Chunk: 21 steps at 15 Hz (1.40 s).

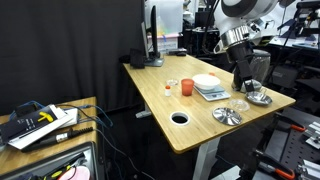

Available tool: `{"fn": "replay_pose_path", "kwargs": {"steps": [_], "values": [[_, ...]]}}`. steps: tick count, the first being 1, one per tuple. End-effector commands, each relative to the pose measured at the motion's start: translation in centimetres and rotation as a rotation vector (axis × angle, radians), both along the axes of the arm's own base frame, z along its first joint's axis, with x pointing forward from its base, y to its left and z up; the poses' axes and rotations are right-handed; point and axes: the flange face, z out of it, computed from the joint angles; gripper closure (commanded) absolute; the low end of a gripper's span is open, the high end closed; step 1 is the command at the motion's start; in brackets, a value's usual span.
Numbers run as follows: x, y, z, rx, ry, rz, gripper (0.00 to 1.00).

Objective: Cover the pan with the lid on the table

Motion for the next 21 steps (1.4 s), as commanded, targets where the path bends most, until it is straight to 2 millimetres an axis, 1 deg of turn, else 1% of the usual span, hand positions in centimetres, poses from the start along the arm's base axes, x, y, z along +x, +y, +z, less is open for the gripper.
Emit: {"fn": "replay_pose_path", "kwargs": {"steps": [1, 4, 6, 8, 9, 16, 20, 21], "values": [[0.4, 0.2, -0.5, 0.056, -0.019, 0.000, 0.00], [0.6, 0.3, -0.6, 0.106, -0.039, -0.005, 0.00], [0.7, 0.3, -0.6, 0.187, -0.054, 0.000, 0.00], [0.5, 0.3, -0.7, 0.187, -0.036, 0.018, 0.00], [0.4, 0.6, -0.5, 0.157, -0.043, 0.012, 0.00], [0.4, 0.5, -0.5, 0.161, -0.043, 0.017, 0.00], [1.8, 0.1, -1.7, 0.171, -0.088, -0.001, 0.00], [2.5, -0.5, -2.3, 0.178, -0.108, -0.022, 0.00]]}}
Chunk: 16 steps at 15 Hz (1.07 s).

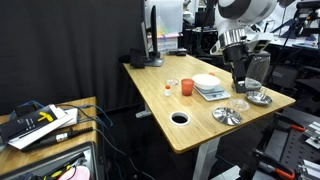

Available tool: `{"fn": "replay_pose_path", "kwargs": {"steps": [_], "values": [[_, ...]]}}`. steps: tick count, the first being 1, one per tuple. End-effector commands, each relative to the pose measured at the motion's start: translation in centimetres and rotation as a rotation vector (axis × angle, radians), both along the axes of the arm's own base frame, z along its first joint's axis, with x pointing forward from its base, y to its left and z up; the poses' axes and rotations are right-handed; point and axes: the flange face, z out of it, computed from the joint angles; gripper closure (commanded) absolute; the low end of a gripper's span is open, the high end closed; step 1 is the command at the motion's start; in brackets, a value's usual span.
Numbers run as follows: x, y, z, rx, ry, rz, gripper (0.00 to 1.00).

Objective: Cover the pan with the lid on the table

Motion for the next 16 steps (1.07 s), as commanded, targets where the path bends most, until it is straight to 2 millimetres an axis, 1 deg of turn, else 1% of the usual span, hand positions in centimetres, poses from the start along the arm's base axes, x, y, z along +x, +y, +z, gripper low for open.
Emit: {"fn": "replay_pose_path", "kwargs": {"steps": [1, 3, 4, 7, 11, 13, 16], "values": [[1.9, -1.2, -1.8, 0.034, -0.038, -0.048, 0.00], [2.9, -2.6, -3.1, 0.004, -0.070, -0.095, 0.00], [3.3, -3.4, -3.6, -0.055, -0.085, -0.111, 0.00], [3.4, -4.6, -4.9, -0.195, -0.131, -0.130, 0.00], [3.0, -3.8, -6.4, -0.294, -0.133, -0.144, 0.00], [2.6, -3.5, -7.4, -0.333, -0.133, -0.199, 0.00], [1.9, -3.3, -9.3, -0.349, -0.118, -0.268, 0.00]]}}
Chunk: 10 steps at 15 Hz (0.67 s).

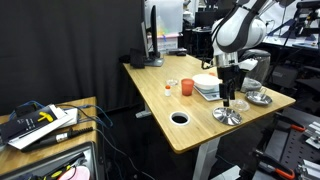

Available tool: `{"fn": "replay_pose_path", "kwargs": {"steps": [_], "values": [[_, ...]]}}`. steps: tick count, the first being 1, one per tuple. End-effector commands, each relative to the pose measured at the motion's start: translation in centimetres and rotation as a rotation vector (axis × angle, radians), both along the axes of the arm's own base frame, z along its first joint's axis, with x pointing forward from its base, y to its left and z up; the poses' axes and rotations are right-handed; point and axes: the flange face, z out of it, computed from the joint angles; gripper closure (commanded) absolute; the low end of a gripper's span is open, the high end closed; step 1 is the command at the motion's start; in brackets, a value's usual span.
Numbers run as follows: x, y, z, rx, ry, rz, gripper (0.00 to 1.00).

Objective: Cover the pan with the lid on the table

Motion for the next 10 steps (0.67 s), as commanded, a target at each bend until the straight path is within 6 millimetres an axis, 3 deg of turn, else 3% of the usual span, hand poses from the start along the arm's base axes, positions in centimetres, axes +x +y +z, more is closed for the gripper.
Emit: {"fn": "replay_pose_path", "kwargs": {"steps": [1, 5, 10], "values": [[-0.6, 0.0, -1.6, -0.027, -0.017, -0.070, 0.00], [-0.9, 0.2, -2.8, -0.041, -0.016, -0.099, 0.00], [-0.9, 1.8, -2.9, -0.046, -0.019, -0.073, 0.00]]}}
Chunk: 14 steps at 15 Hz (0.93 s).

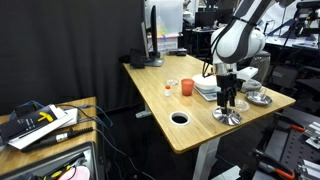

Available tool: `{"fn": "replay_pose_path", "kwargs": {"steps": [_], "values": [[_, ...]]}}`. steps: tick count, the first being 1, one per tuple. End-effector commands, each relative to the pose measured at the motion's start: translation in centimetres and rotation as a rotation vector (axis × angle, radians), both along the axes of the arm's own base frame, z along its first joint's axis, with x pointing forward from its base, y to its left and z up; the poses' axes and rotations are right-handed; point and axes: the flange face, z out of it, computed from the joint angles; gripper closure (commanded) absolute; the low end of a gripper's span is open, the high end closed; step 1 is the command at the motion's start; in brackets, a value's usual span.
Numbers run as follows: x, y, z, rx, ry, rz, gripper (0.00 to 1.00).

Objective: Cover the pan with the lid on the table

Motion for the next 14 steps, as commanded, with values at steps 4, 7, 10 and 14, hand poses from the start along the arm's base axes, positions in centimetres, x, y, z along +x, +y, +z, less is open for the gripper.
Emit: {"fn": "replay_pose_path", "kwargs": {"steps": [4, 7, 10, 14], "values": [[-0.18, 1.10, -0.15, -0.015, -0.014, -0.003, 0.00], [-0.18, 1.20, -0.33, -0.004, -0.009, -0.002, 0.00], [-0.56, 1.30, -0.58, 0.004, 0.005, -0.002, 0.00], [-0.98, 1.41, -0.86, 0.000, 0.015, 0.001, 0.00]]}}
